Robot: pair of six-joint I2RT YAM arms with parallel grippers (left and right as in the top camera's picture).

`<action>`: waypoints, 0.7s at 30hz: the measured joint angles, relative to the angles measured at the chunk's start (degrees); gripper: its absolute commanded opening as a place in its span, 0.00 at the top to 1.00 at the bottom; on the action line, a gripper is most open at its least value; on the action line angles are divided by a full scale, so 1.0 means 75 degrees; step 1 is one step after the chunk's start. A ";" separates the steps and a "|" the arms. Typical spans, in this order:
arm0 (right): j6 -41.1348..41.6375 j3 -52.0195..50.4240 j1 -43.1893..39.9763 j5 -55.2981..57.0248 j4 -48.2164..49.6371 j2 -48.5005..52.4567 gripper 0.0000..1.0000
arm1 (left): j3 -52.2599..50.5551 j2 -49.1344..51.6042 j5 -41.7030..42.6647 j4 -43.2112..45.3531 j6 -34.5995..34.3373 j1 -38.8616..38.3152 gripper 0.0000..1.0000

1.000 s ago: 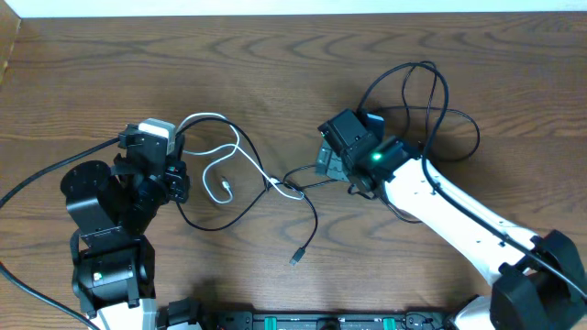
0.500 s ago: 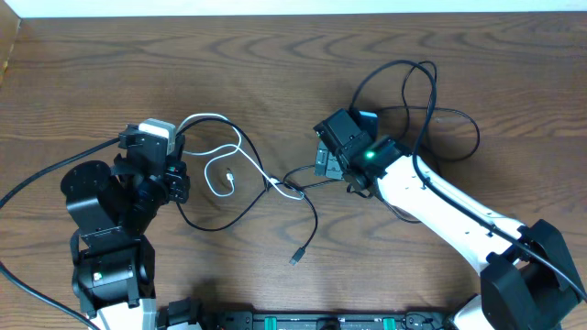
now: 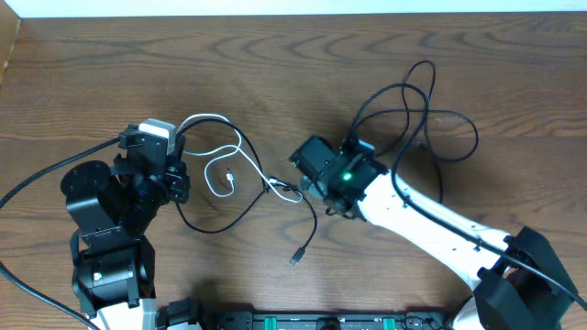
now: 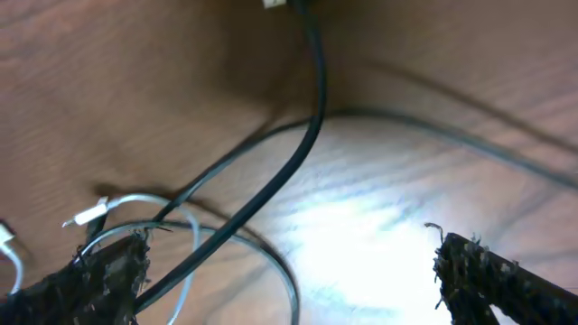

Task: Untangle cables

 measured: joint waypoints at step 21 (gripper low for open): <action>0.1472 -0.1824 0.0280 0.1192 0.2250 0.0000 0.04 | 0.0000 0.0000 0.0000 -0.0044 0.0000 0.0000 0.92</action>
